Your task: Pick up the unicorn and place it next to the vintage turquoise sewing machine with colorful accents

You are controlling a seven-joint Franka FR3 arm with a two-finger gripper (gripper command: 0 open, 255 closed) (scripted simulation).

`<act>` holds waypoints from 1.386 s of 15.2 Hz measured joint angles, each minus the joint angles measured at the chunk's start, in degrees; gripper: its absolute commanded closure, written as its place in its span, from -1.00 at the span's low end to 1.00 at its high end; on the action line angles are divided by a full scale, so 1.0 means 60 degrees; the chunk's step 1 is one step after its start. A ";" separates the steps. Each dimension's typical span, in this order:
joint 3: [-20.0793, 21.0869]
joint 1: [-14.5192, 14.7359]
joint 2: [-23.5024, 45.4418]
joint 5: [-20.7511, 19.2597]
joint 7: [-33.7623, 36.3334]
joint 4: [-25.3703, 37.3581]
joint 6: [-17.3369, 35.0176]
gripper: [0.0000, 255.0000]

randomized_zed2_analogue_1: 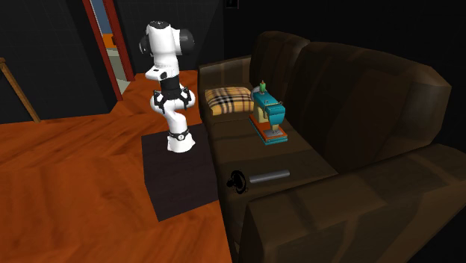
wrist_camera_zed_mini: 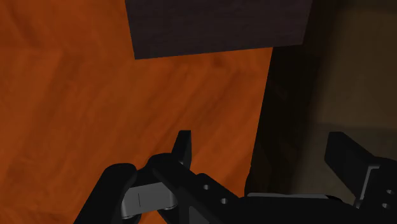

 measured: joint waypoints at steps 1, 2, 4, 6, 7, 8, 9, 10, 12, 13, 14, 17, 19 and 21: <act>0.0000 0.0000 0.0000 0.0000 0.0000 0.0000 0.0000 -1.00; 0.0043 0.0020 0.0099 0.0048 0.0069 -0.0036 0.0118 -1.00; 0.0184 0.0090 0.0549 0.0205 0.0291 -0.0035 0.0516 -1.00; 0.0356 0.0177 0.1168 0.0388 0.0556 0.0074 0.0979 -1.00; 0.0445 0.0221 0.1422 0.0479 0.0692 0.0076 0.1206 -1.00; 0.0566 0.0281 0.1790 0.0589 0.0865 0.0195 0.1439 -1.00; 0.0678 0.0336 0.2080 0.0691 0.1028 0.0217 0.1683 -1.00; 0.0741 0.0362 0.2376 0.0753 0.1131 0.0283 0.1894 -1.00; 0.0894 0.0431 0.3062 0.0893 0.1373 0.0475 0.2350 -1.00; 0.0970 0.0467 0.3399 0.0956 0.1496 0.0644 0.2506 -1.00; 0.1076 0.0516 0.3798 0.1030 0.1656 0.0802 0.2729 -1.00; 0.1287 0.0611 0.4769 0.1179 0.2003 0.1107 0.3348 -1.00; 0.1419 0.0670 0.5537 0.1241 0.2247 0.1573 0.3624 -1.00; 0.1523 0.0720 0.6259 0.1278 0.2458 0.2010 0.3888 -1.00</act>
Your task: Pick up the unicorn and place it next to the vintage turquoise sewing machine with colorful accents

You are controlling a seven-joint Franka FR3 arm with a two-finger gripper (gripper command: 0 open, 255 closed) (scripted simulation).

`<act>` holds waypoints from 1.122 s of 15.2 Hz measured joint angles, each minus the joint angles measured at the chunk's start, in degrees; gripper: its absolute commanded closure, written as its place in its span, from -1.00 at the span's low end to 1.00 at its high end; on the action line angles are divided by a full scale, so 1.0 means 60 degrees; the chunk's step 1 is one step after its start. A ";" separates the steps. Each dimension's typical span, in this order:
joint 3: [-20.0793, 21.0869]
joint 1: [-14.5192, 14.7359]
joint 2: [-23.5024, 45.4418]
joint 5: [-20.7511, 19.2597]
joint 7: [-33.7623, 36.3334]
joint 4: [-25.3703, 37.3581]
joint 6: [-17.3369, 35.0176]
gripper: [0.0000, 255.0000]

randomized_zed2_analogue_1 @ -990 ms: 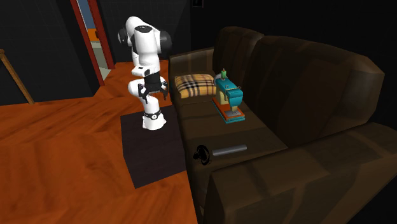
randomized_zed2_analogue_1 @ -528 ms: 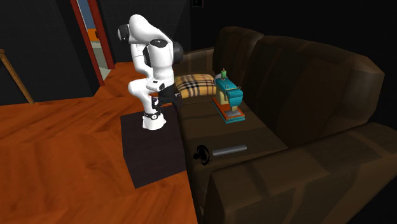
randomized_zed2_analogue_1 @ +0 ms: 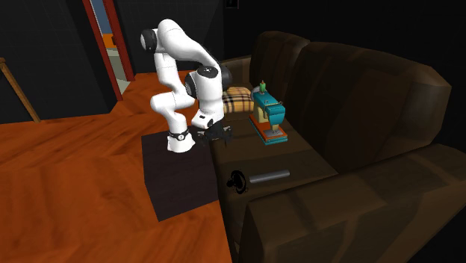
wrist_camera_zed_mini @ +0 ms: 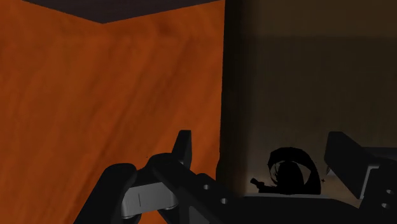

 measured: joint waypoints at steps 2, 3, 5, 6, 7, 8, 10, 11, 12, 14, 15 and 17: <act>0.0096 0.0054 0.0728 0.0022 0.0218 0.0452 0.0246 -1.00; 0.0160 0.0101 0.1148 0.0023 0.0367 0.0730 0.0376 -1.00; 0.0237 0.0170 0.1939 0.0011 0.0599 0.1298 0.0572 -1.00; 0.0268 0.0204 0.2270 0.0008 0.0701 0.1551 0.0639 -1.00; 0.0282 0.0226 0.2592 0.0002 0.0778 0.1790 0.0708 -1.00; 0.0294 0.0255 0.3049 -0.0028 0.0868 0.2195 0.0753 -1.00; 0.0334 0.0328 0.3466 -0.0046 0.1024 0.2538 0.0811 -1.00; 0.0344 0.0347 0.3547 -0.0047 0.1057 0.2542 0.0888 -1.00; 0.0345 0.0353 0.3609 -0.0047 0.1058 0.2493 0.0997 -1.00; 0.0352 0.0369 0.3719 -0.0046 0.1063 0.2332 0.1265 -1.00; 0.0354 0.0378 0.3803 -0.0052 0.1068 0.2306 0.1377 -1.00; 0.0355 0.0389 0.3915 -0.0059 0.1068 0.2207 0.1587 -1.00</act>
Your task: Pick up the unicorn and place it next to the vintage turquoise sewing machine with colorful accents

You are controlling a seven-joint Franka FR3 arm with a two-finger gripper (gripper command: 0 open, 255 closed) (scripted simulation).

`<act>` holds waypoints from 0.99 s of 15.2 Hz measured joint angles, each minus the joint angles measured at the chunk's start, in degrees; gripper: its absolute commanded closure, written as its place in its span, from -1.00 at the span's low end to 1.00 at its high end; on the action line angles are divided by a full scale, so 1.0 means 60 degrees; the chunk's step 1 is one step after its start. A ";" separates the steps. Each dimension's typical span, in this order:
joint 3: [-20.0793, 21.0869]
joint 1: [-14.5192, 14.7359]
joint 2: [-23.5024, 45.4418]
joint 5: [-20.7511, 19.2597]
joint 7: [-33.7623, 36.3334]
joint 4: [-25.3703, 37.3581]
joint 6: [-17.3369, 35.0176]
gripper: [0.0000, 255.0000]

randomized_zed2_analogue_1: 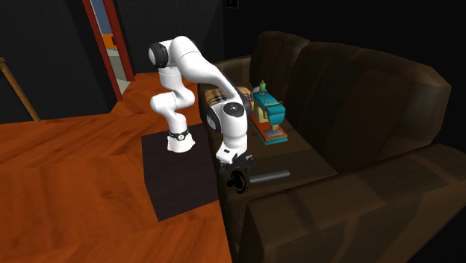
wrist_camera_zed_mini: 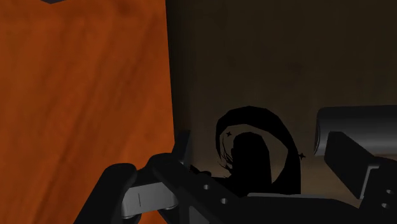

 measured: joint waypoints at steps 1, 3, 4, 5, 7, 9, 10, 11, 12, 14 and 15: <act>0.0001 0.0001 0.0002 0.0003 -0.0003 -0.0050 0.0050 -1.00; 0.0002 0.0004 0.0019 0.0002 -0.0001 -0.0062 0.0083 -1.00; 0.0002 0.0004 0.0021 0.0002 -0.0001 -0.0065 0.0090 -1.00; 0.0002 0.0005 0.0023 0.0002 -0.0001 -0.0065 0.0092 -1.00; 0.0002 0.0005 0.0024 0.0002 -0.0001 -0.0065 0.0093 1.00; 0.0003 0.0005 0.0021 0.0002 -0.0001 -0.0064 0.0092 1.00; 0.0003 0.0005 0.0021 0.0002 -0.0001 -0.0064 0.0091 1.00; 0.0003 0.0005 0.0021 0.0002 -0.0001 -0.0064 0.0090 1.00; 0.0003 0.0005 0.0020 0.0002 -0.0001 -0.0064 0.0090 1.00; 0.0003 0.0005 0.0020 0.0002 -0.0001 -0.0064 0.0090 1.00; 0.0003 0.0005 0.0020 0.0002 -0.0001 -0.0064 0.0090 1.00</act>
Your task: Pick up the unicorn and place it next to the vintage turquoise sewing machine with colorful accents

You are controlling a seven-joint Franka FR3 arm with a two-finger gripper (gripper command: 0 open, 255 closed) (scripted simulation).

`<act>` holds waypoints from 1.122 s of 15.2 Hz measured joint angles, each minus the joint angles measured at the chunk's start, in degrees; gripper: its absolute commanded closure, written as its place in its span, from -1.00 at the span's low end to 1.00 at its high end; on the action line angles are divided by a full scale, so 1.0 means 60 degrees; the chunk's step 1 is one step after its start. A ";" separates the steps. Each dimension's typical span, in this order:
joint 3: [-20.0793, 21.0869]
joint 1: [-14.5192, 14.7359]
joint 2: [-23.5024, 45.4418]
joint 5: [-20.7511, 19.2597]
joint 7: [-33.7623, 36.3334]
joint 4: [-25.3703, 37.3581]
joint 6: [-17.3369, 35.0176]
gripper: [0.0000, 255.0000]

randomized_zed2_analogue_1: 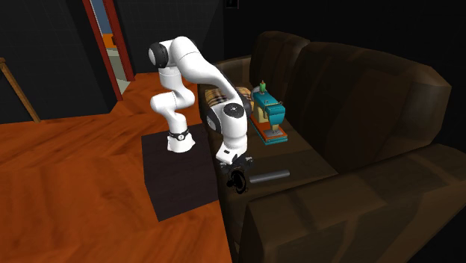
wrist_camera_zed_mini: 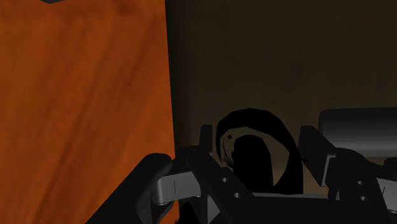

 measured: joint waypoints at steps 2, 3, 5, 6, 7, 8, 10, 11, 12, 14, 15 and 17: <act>0.0000 0.0000 -0.0001 0.0000 0.0000 -0.0002 0.0001 1.00; 0.0001 -0.0001 -0.0029 0.0002 0.0004 0.0032 -0.0063 1.00; 0.0002 -0.0007 -0.0142 0.0008 0.0012 0.0095 -0.0238 1.00; -0.0002 -0.0021 -0.0222 0.0016 -0.0002 0.0114 -0.0336 1.00; 0.0003 -0.0019 -0.0296 0.0021 0.0013 0.0144 -0.0439 1.00; 0.0005 -0.0019 -0.0349 0.0023 0.0023 0.0219 -0.0566 1.00; 0.0006 -0.0024 -0.0458 0.0029 0.0033 0.0305 -0.0761 1.00; 0.0008 -0.0024 -0.0510 0.0031 0.0046 0.0380 -0.0887 1.00; 0.0013 -0.0021 -0.0580 0.0037 0.0061 0.0423 -0.0998 1.00; 0.0013 -0.0025 -0.0659 0.0037 0.0079 0.0607 -0.1258 1.00; 0.0011 -0.0030 -0.0705 0.0040 0.0078 0.0661 -0.1359 1.00; 0.0002 -0.0048 -0.0823 0.0046 0.0069 0.0774 -0.1591 1.00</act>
